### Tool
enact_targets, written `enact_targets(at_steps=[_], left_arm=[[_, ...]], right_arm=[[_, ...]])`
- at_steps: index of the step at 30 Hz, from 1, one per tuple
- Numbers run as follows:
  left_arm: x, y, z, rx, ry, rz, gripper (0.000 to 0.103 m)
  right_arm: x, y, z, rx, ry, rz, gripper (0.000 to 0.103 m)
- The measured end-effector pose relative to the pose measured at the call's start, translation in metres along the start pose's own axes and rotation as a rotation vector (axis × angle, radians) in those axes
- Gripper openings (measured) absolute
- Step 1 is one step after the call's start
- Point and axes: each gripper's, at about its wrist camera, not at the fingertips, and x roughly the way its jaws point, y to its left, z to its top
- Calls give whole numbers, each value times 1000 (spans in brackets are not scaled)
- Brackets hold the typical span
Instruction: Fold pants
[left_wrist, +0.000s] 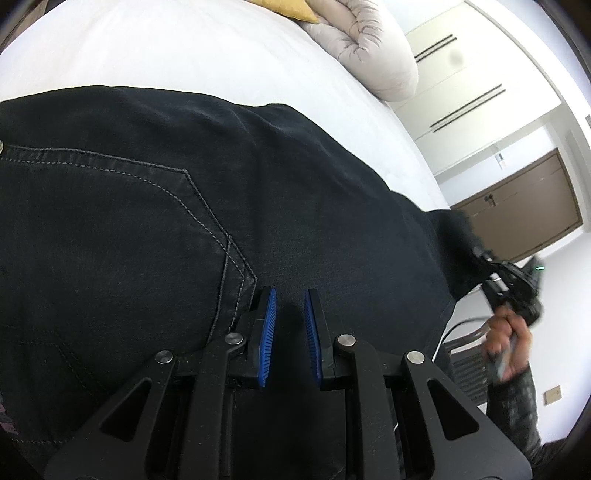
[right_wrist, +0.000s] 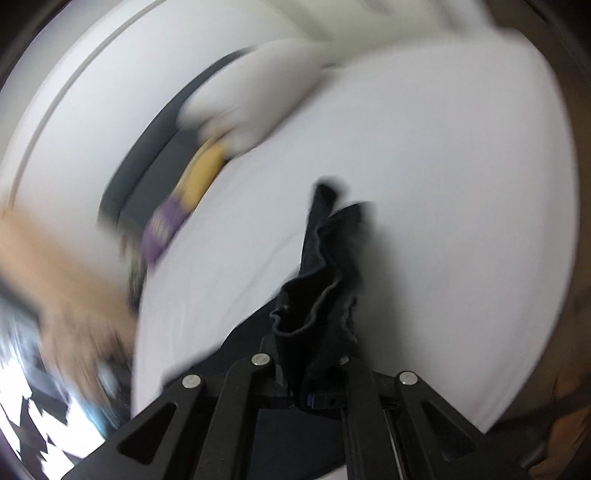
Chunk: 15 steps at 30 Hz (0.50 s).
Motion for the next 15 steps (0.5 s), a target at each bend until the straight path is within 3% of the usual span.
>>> enact_targets(at_steps=[3, 5, 6, 8, 10, 11, 15], left_arm=[[-7, 3, 0, -40, -7, -11, 16], [-12, 3, 2, -64, -4, -23, 26], [-13, 2, 1, -74, -6, -38, 33], [-19, -1, 2, -92, -22, -100, 71], [-25, -6, 4, -107, -39, -125, 88], [-26, -7, 5, -118, -40, -136, 94], [-12, -7, 13, -198, 4, -194, 96]], right_arm=[[13, 98, -50, -334, 66, 8, 6], [43, 144, -101, -549, 153, -22, 5], [61, 153, -121, -608, 197, -50, 5], [92, 154, -155, -697, 262, -127, 6], [96, 153, -168, -732, 240, -163, 6], [94, 155, -169, -751, 233, -170, 6], [83, 161, -175, -836, 205, -206, 6]])
